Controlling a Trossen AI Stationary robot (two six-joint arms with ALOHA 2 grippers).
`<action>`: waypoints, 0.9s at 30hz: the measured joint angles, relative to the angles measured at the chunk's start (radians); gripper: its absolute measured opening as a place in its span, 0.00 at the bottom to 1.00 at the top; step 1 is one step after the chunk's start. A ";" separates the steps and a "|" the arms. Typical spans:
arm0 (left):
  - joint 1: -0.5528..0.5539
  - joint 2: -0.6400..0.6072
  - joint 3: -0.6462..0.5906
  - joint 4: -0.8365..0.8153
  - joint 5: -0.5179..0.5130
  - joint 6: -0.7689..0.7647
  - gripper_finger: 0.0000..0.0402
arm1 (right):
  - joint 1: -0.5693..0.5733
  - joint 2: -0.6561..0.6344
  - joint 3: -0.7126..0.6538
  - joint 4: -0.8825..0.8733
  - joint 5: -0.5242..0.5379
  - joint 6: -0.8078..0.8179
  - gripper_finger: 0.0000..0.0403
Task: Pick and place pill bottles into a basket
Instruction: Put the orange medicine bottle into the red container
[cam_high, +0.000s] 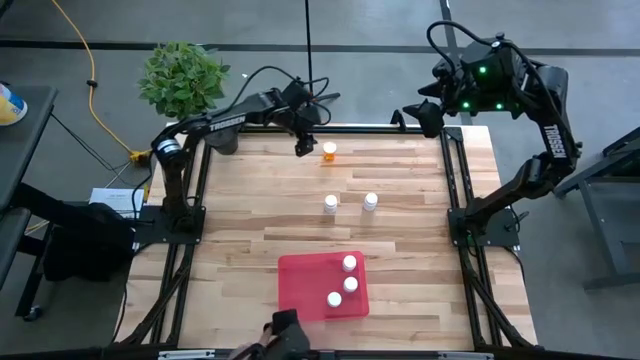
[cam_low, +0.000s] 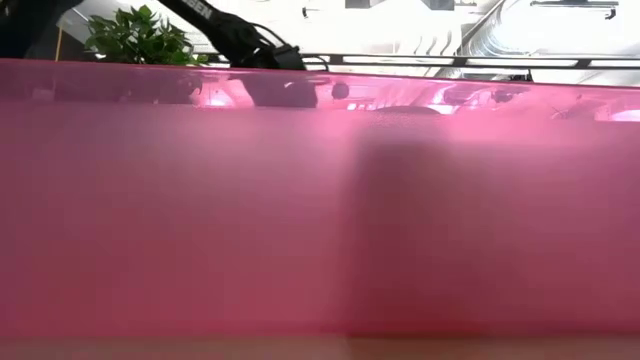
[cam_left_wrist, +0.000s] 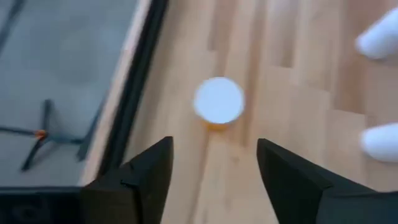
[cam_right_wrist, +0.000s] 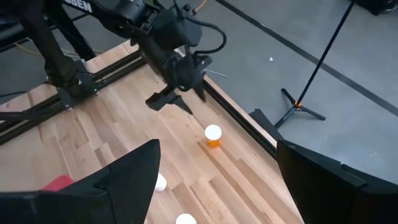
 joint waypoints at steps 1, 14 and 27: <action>-0.001 0.007 0.017 -0.010 -0.031 -0.001 0.69 | 0.000 0.000 -0.006 0.000 0.000 0.000 0.77; -0.035 0.066 0.122 -0.061 -0.054 0.003 0.89 | 0.000 0.000 -0.095 -0.007 -0.003 -0.009 0.77; -0.101 0.302 0.369 -0.253 -0.105 0.001 0.89 | 0.000 0.001 -0.104 0.006 -0.022 -0.009 0.77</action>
